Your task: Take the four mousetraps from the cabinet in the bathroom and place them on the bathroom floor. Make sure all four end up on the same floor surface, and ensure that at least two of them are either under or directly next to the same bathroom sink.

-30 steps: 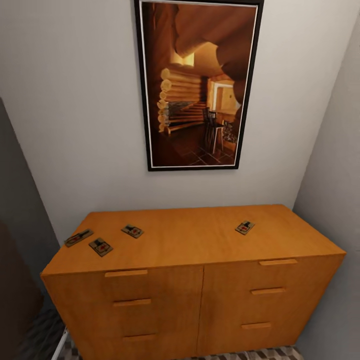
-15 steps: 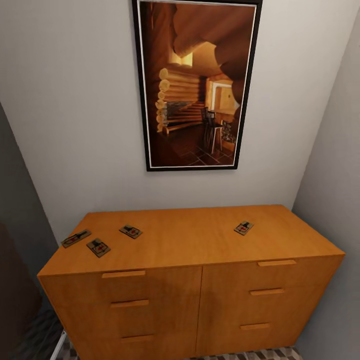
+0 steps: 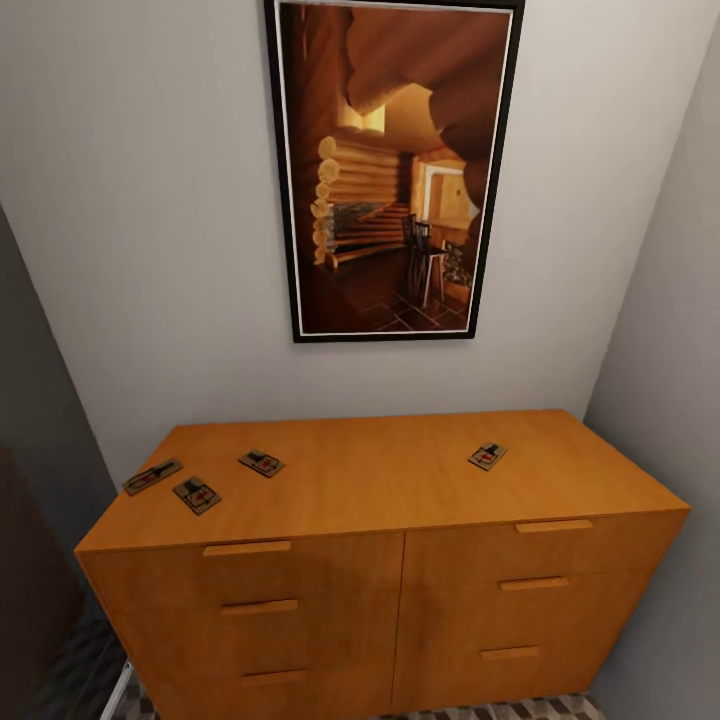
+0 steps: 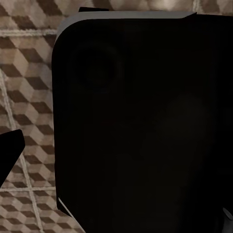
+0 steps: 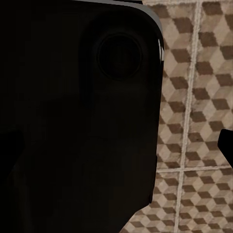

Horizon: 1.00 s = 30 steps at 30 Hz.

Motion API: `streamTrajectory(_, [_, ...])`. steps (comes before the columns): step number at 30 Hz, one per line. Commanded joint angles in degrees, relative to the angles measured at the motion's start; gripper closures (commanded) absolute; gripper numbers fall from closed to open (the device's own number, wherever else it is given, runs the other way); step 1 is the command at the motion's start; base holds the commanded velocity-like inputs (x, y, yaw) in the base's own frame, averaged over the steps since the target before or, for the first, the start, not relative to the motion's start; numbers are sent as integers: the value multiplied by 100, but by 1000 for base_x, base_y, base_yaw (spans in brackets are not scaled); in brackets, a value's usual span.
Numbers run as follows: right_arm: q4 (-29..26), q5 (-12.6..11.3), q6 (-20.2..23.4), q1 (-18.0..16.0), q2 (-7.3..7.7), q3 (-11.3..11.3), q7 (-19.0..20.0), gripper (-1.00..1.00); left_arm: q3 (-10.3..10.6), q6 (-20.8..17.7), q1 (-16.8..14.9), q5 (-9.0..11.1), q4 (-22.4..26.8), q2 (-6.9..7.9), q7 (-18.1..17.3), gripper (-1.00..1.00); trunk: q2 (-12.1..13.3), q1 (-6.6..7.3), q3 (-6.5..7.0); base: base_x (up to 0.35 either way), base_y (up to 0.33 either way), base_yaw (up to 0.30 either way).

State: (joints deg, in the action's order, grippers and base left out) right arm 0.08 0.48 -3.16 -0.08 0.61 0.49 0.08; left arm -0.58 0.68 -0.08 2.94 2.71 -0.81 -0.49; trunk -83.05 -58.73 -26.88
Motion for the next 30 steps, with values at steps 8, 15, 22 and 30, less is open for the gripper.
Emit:
streamTrajectory(8, [1, 5, -18, -1, 1, 4, 1, -100, -3, 9, -1, 31, 1, 2, -4, -100, -3, 0, -5, -112, 0, 0])
streamTrajectory(15, [1, 5, -16, -1, 1, 4, 1, -100, -3, 8, -1, 31, 1, 2, -4, -100, -3, 0, -5, -267, 0, 0])
streamTrajectory(22, [1, 5, -11, -1, 1, 4, 1, -100, -6, 9, -1, 31, 1, 1, -4, -100, -3, 0, -5, -200, 0, 0])
streamTrajectory(30, [1, 5, -9, -1, 1, 6, 1, -100, -6, 11, -1, 31, 1, -2, -4, -100, -3, 0, -5, -50, 0, 0])
